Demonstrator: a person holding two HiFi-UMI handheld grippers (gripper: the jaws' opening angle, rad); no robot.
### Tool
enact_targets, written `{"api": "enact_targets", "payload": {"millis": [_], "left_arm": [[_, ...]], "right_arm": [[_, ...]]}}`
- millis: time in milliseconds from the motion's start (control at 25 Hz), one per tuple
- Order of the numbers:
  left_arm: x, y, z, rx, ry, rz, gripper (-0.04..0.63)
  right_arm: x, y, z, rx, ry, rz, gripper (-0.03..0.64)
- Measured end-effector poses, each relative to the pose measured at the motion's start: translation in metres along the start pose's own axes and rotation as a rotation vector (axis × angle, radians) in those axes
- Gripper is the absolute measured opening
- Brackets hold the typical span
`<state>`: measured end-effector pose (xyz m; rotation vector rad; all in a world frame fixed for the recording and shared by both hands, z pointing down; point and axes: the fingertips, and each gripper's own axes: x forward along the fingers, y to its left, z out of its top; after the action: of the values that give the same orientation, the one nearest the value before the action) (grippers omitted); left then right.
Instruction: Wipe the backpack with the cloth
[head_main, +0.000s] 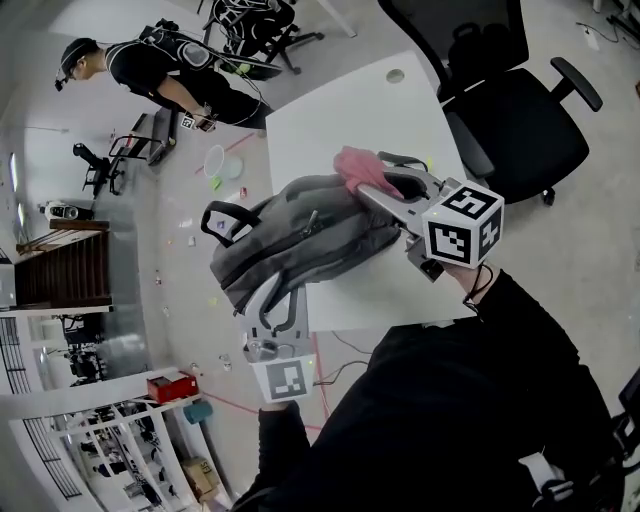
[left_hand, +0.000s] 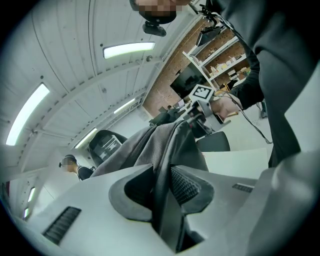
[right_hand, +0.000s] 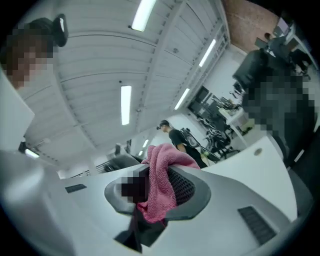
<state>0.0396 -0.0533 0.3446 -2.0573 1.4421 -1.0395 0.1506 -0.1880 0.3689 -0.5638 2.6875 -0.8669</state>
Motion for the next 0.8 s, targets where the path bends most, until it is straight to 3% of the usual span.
{"api": "enact_targets", "payload": {"millis": [160,240,360,440,520,680,800], "left_arm": [[0.0,-0.001,0.001,0.005,0.01,-0.005,0.098],[-0.001,-0.001,0.001,0.006,0.014,-0.008,0.098],[0.0,-0.001,0.001,-0.003,0.018,-0.015,0.1],[0.002,-0.001,0.002,-0.006,0.023,-0.019,0.1],[0.001,-0.002,0.001,-0.013,0.034,-0.018,0.1],[0.0,-0.003,-0.004,-0.02,0.042,-0.014,0.1],[0.0,-0.003,-0.006,-0.023,0.044,-0.015,0.1]], "right_arm": [[0.01,0.073,0.076,-0.127,-0.118,0.224,0.106],[0.018,0.075,0.082,-0.147,-0.102,0.253,0.106],[0.034,0.041,0.048,-0.088,0.02,0.228,0.106],[0.04,-0.001,0.014,0.006,0.085,0.151,0.106],[0.036,-0.055,-0.025,0.095,0.147,0.013,0.106],[0.009,-0.149,-0.123,0.173,0.344,-0.248,0.106],[-0.008,-0.18,-0.17,0.233,0.442,-0.324,0.106]]}}
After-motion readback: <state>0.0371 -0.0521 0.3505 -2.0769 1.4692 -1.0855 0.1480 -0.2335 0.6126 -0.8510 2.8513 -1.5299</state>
